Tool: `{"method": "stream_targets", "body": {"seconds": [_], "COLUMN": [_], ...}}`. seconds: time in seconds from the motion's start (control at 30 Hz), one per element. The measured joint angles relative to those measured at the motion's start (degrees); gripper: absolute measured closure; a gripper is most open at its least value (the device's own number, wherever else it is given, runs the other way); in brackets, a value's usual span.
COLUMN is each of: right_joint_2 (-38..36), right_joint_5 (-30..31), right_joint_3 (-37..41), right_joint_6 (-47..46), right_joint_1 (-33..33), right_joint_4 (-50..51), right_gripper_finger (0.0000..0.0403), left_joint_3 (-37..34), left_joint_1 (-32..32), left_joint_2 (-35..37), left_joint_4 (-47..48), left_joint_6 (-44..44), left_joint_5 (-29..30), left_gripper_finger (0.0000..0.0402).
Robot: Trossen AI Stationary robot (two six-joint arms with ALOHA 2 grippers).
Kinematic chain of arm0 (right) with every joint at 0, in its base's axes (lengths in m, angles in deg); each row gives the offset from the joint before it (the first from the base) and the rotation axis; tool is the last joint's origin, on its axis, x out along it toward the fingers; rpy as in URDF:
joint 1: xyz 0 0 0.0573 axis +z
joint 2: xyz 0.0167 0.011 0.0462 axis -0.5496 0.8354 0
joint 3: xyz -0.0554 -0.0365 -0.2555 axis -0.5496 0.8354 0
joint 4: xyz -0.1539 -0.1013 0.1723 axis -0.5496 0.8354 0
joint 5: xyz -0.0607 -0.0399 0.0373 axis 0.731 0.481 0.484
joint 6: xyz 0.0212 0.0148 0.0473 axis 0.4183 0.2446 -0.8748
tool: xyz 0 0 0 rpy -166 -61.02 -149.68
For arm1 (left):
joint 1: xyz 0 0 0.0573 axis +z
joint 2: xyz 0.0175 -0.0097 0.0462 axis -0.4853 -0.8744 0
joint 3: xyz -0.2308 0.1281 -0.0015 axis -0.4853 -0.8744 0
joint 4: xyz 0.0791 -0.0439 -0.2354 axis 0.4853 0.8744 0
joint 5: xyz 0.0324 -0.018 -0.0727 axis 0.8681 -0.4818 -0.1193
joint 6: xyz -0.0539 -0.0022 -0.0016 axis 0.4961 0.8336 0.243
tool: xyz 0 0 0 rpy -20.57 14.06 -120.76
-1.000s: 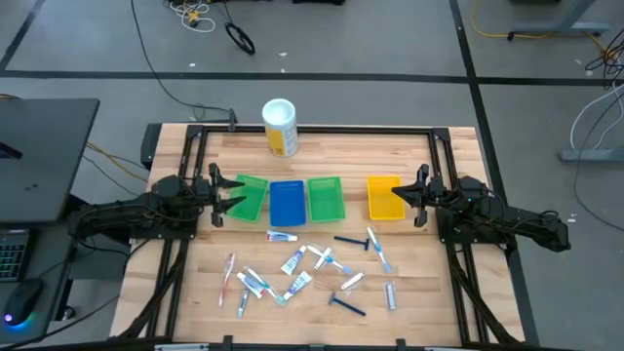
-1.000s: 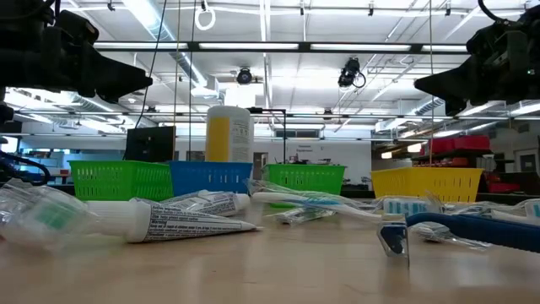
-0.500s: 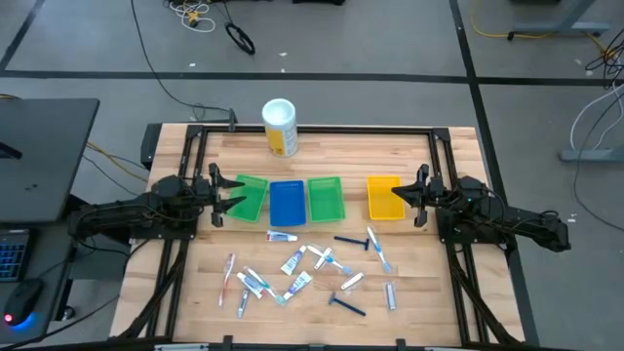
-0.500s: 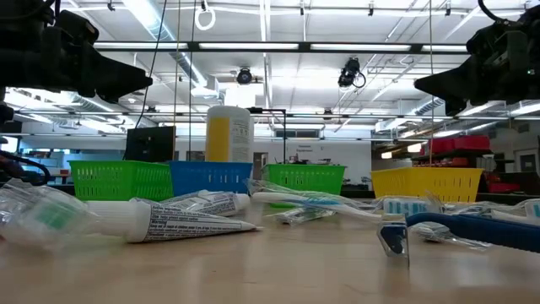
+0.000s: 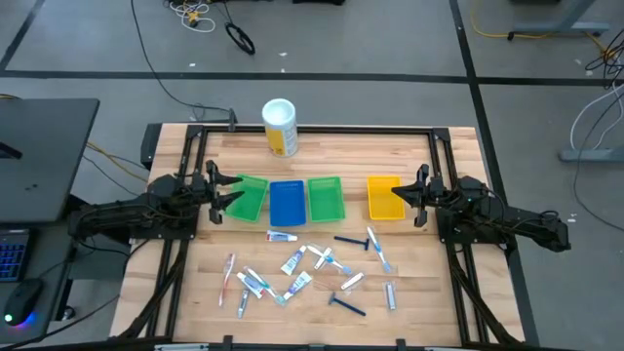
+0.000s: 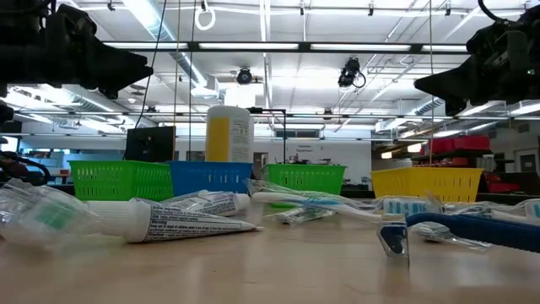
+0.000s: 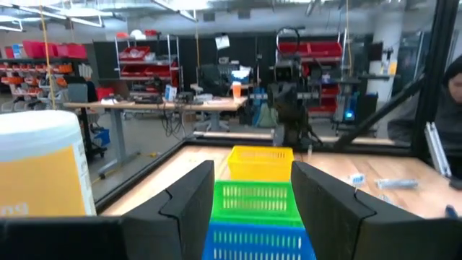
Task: Pick & Place Travel size toiletries
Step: Put the blue and white toothbrush into the yellow bin
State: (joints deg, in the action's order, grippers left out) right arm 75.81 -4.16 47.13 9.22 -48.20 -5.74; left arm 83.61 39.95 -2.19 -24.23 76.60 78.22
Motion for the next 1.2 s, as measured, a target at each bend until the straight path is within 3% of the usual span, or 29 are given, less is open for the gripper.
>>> {"method": "stream_targets", "body": {"seconds": [0.3,0.5,0.67,1.03,1.13,1.2], "right_joint_2": [-0.01,0.0,0.0,0.22,0.37,0.66], "right_joint_5": [-0.05,-0.85,-0.61,19.21,28.19,29.04], "right_joint_3": [0.0,0.02,0.01,0.0,0.0,0.0], "right_joint_6": [-0.23,-5.6,-5.99,-5.6,-11.06,-13.55], "right_joint_1": [0.01,0.01,0.01,-0.01,-0.01,-0.06], "right_joint_4": [-0.01,-3.23,-9.45,-25.35,-31.4,-34.07], "right_gripper_finger": [0.0401,0.0401,0.0401,0.0401,0.0401,0.0401], "left_joint_3": [0.02,0.0,0.02,1.07,2.82,4.23], "left_joint_1": [0.0,0.0,0.0,-0.02,-0.02,-0.02], "left_joint_2": [0.01,0.01,0.01,-0.18,-1.58,-3.63], "left_joint_4": [-1.43,-1.52,-1.5,-6.34,-6.48,-6.07], "left_joint_6": [8.52,9.72,13.55,16.13,14.2,13.55], "left_joint_5": [-0.52,-0.63,-5.55,-6.59,-6.5,-6.48], "left_gripper_finger": [0.0208,0.0208,0.0208,0.0208,0.0208,0.0208]}}
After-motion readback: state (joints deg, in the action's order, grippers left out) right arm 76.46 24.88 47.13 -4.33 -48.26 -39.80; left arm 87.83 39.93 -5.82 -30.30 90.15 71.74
